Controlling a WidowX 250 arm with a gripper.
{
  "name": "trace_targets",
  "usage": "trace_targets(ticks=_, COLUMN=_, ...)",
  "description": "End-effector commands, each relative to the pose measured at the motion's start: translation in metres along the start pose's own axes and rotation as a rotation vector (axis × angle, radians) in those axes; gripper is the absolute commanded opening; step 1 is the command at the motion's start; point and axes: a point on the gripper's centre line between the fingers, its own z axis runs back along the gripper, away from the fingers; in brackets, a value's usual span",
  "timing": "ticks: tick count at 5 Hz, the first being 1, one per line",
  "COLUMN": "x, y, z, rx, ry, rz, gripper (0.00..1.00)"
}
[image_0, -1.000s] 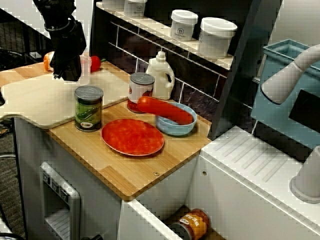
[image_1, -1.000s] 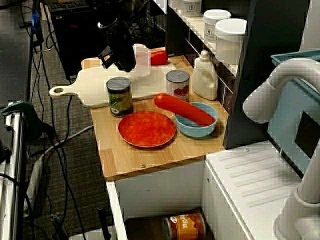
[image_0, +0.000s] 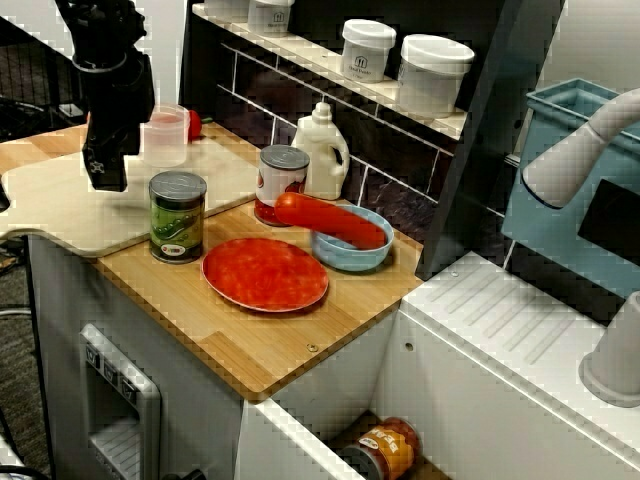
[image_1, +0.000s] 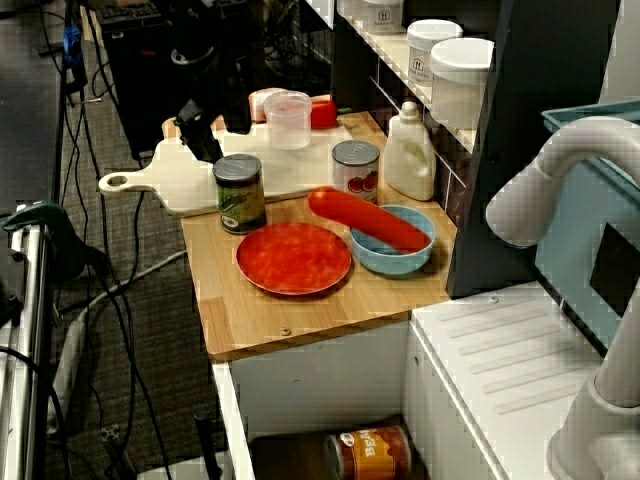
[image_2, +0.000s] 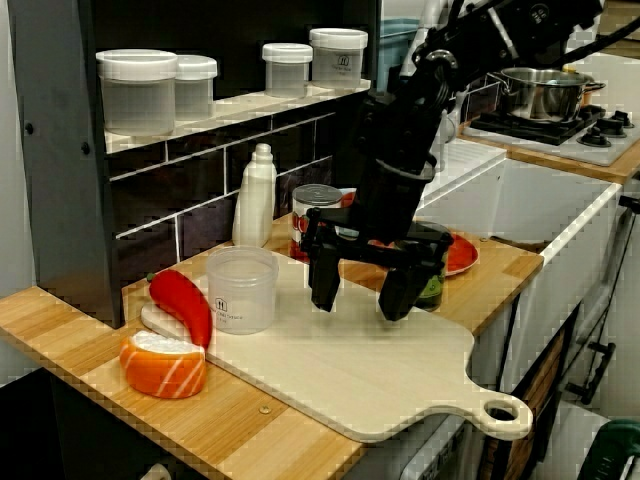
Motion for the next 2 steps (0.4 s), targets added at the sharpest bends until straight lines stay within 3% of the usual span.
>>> trace_targets(ticks=1, x=-0.0041, y=-0.0005, z=0.0327, rx=-0.025, ry=0.045, rz=0.166, gripper=1.00)
trace_targets(ticks=2, x=-0.0033, y=0.0014, z=0.0266, rx=-0.053, ry=0.150, rz=0.324, gripper=1.00)
